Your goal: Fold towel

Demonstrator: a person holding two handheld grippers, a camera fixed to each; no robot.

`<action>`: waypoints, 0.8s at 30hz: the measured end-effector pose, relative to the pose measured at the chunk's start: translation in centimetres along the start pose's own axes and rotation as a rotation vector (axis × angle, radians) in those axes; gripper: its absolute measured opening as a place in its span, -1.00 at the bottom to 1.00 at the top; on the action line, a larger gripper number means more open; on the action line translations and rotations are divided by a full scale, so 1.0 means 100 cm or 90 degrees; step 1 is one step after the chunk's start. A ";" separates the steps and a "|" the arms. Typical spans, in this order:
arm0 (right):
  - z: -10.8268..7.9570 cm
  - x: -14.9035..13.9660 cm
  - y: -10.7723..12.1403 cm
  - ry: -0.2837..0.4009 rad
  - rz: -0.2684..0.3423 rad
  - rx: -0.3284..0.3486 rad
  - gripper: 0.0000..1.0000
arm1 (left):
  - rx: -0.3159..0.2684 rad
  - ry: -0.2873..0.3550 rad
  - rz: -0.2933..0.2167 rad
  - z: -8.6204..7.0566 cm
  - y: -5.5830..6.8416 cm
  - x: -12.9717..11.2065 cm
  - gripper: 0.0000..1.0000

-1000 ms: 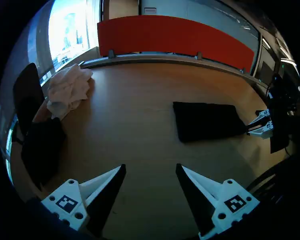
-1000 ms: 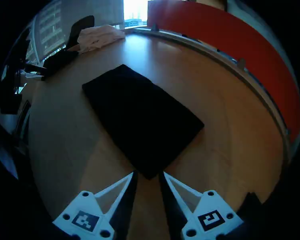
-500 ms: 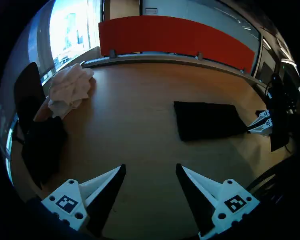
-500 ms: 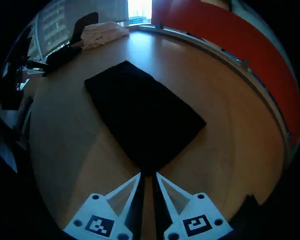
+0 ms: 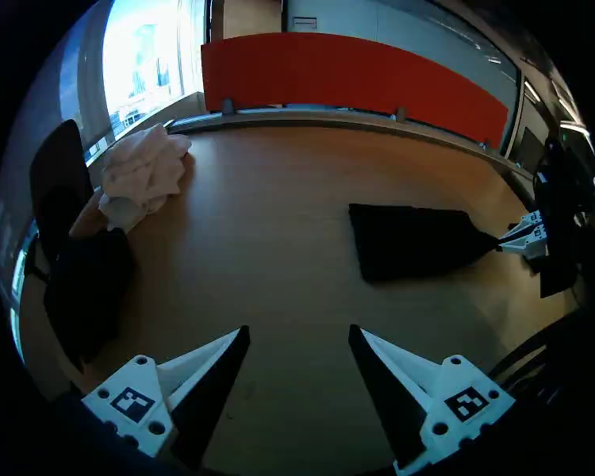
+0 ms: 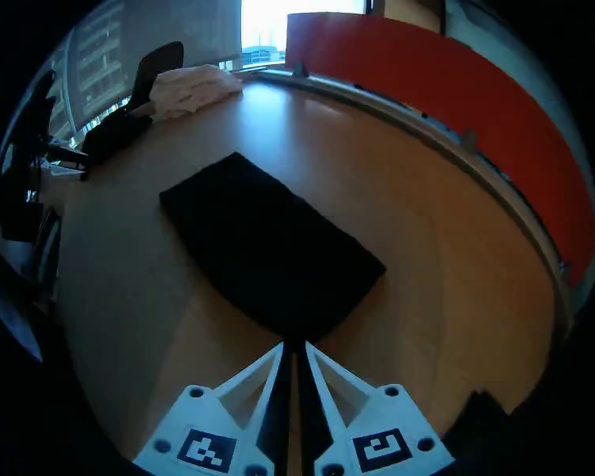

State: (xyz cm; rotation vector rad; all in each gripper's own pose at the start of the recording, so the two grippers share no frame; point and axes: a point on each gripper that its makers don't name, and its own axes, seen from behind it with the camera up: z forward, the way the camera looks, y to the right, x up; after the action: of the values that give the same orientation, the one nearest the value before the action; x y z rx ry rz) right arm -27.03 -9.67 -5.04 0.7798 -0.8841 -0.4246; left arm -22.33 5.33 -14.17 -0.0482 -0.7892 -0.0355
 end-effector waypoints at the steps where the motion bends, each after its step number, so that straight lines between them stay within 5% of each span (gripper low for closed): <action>1: -0.002 0.003 0.001 0.004 0.000 -0.003 -0.91 | 0.000 0.000 0.000 0.000 0.000 0.000 0.85; 24: -0.046 0.071 0.023 0.070 -0.050 -0.039 -0.91 | -0.009 0.005 -0.007 -0.001 0.001 0.005 0.85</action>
State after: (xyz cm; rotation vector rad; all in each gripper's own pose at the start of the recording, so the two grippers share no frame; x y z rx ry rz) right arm -19.10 -10.57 -1.36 0.7762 -0.7371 -0.4723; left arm -21.93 5.44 -13.86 -0.0569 -0.7822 -0.0520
